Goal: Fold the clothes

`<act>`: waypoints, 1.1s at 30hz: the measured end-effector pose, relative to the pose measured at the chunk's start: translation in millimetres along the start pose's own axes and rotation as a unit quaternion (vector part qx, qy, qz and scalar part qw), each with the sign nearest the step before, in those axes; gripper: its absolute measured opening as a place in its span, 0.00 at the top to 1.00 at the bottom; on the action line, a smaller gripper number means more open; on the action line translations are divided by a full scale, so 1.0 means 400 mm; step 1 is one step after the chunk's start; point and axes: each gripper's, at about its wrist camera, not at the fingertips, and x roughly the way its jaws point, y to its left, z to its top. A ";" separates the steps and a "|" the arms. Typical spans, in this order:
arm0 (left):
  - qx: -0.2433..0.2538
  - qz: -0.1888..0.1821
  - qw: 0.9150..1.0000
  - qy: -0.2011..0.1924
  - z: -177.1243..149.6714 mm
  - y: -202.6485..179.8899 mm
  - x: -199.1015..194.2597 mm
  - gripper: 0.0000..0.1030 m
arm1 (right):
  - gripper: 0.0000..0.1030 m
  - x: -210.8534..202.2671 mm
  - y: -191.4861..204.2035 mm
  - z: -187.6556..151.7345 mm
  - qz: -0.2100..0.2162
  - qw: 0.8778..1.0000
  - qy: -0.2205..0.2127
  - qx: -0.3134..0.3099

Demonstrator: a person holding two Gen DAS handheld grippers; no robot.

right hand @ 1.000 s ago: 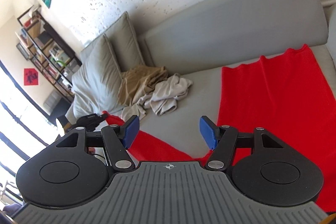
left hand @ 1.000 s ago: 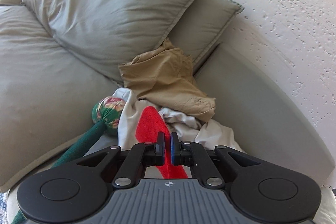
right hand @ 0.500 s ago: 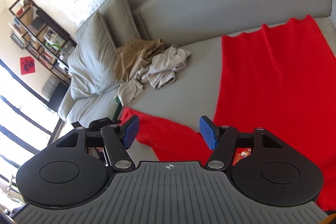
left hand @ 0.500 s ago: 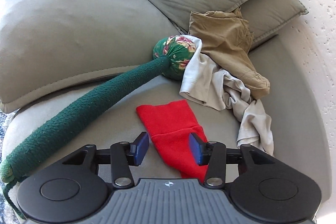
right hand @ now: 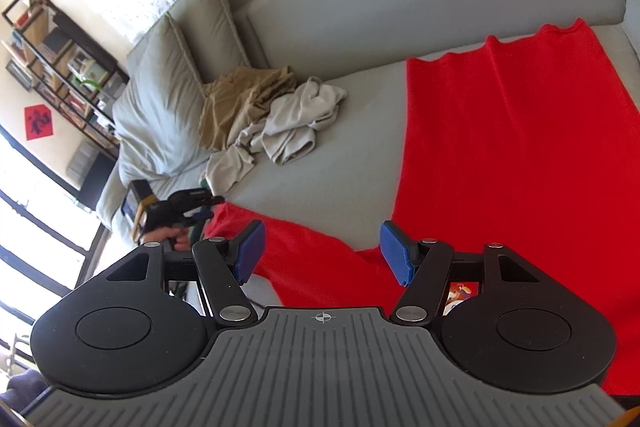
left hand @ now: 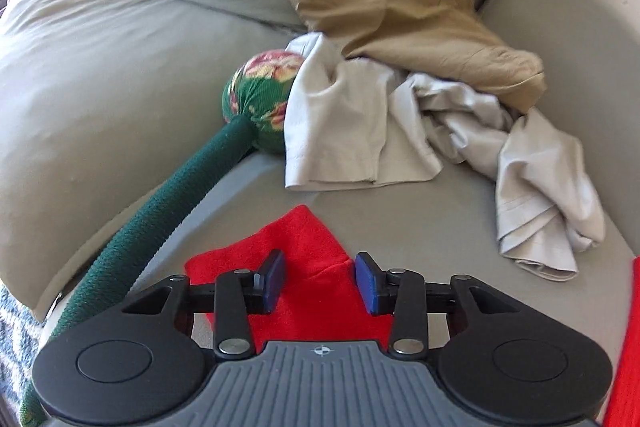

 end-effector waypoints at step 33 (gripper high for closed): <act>0.133 -0.130 0.983 0.003 -0.479 -0.118 -0.523 0.34 | 0.09 -0.485 -0.162 -0.092 0.047 0.977 -0.187 0.089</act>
